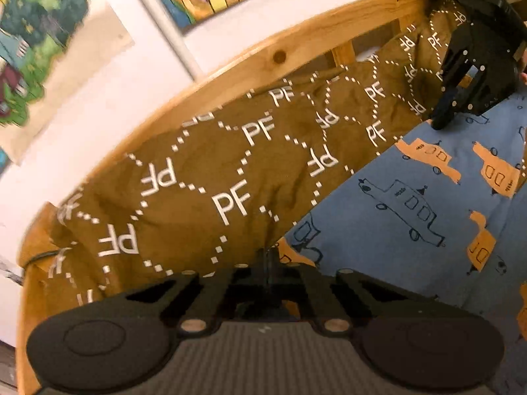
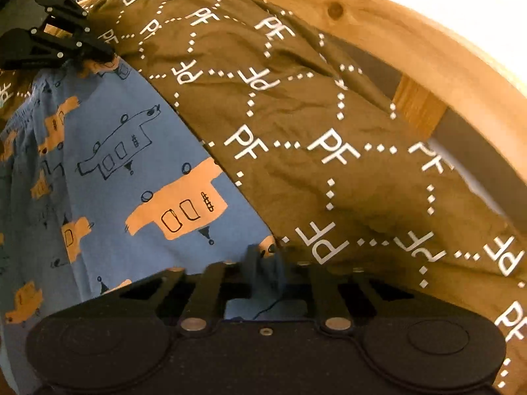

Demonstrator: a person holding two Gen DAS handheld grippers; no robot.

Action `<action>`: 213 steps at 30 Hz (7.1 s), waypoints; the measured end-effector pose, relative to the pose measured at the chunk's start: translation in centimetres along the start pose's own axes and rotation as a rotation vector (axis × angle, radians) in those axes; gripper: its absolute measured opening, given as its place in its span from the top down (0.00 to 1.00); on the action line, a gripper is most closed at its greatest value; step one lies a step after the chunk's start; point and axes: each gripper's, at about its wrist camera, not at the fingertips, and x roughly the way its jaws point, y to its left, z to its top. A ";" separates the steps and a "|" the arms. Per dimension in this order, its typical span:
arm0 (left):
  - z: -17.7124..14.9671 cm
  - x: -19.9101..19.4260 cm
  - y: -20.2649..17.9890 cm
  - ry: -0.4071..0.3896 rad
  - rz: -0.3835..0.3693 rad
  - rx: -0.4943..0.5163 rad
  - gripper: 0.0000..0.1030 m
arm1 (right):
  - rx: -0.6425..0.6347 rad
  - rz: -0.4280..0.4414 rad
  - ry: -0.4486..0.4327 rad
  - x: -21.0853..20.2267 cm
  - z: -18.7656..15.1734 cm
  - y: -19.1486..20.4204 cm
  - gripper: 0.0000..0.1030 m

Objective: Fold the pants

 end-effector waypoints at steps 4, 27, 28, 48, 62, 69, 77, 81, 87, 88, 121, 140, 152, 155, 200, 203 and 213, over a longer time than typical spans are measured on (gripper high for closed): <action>-0.1 -1.8 -0.5 -0.084 0.082 -0.008 1.00 | -0.013 -0.064 -0.049 -0.9 0.1 1.0 0.99; -0.1 2.1 -0.1 -0.113 0.294 -0.049 0.97 | -0.023 -0.407 -0.167 2.1 3.9 1.0 0.88; 0.0 2.2 0.0 -0.110 0.290 -0.056 0.95 | -0.024 -0.410 -0.166 1.9 3.9 1.0 0.85; 1.4 1.3 2.7 -0.099 0.094 -0.119 0.43 | 0.080 -0.336 -0.195 -1.6 1.9 -2.3 0.22; 1.0 1.3 1.7 -0.073 0.113 -0.074 0.99 | 0.069 -0.232 -0.072 1.1 2.5 -3.7 0.89; 0.1 -1.6 0.4 -0.175 0.161 -0.019 0.99 | 0.053 -0.321 -0.168 -1.7 1.6 -1.3 0.98; -4.5 -7.4 -3.6 -0.374 0.185 0.121 0.99 | -0.051 -0.516 -0.334 -8.2 -4.3 7.3 0.99; -7.4 -10.3 -6.4 -0.457 0.184 0.211 0.99 | -0.142 -0.600 -0.379 -10.0 -8.2 12.8 0.99; -12.1 -12.3 -10.5 -0.441 0.146 0.354 0.99 | -0.245 -0.658 -0.372 -10.6 -13.9 21.0 0.99; -12.8 -12.3 -11.2 -0.424 0.140 0.373 0.99 | -0.256 -0.656 -0.360 -10.4 -14.6 22.1 1.00; -19.3 -9.9 -16.8 -0.251 0.084 0.575 0.76 | -0.243 -0.606 -0.197 -6.4 -21.2 28.7 0.74; -18.6 -10.4 -15.7 -0.261 0.064 0.509 0.98 | -0.378 -0.531 -0.139 -6.2 -21.3 28.4 0.80; -18.2 -10.8 -14.9 -0.264 0.053 0.446 0.98 | -0.438 -0.509 -0.135 -5.2 -21.3 28.5 1.00; -18.5 -11.2 -15.0 -0.279 0.042 0.463 0.99 | -0.412 -0.515 -0.166 -6.3 -21.2 28.5 1.00; -7.5 -10.2 -27.8 -0.390 -0.487 0.177 0.30 | 0.463 -0.437 -0.262 -16.9 -26.4 17.9 0.24; -6.2 -9.5 -31.4 -0.400 -0.497 0.224 0.35 | 0.680 -0.286 -0.268 -16.7 -27.1 14.6 0.33; -4.1 -6.4 -35.7 -0.285 -0.456 0.221 0.70 | 1.064 -0.210 -0.312 -13.4 -27.3 10.6 0.59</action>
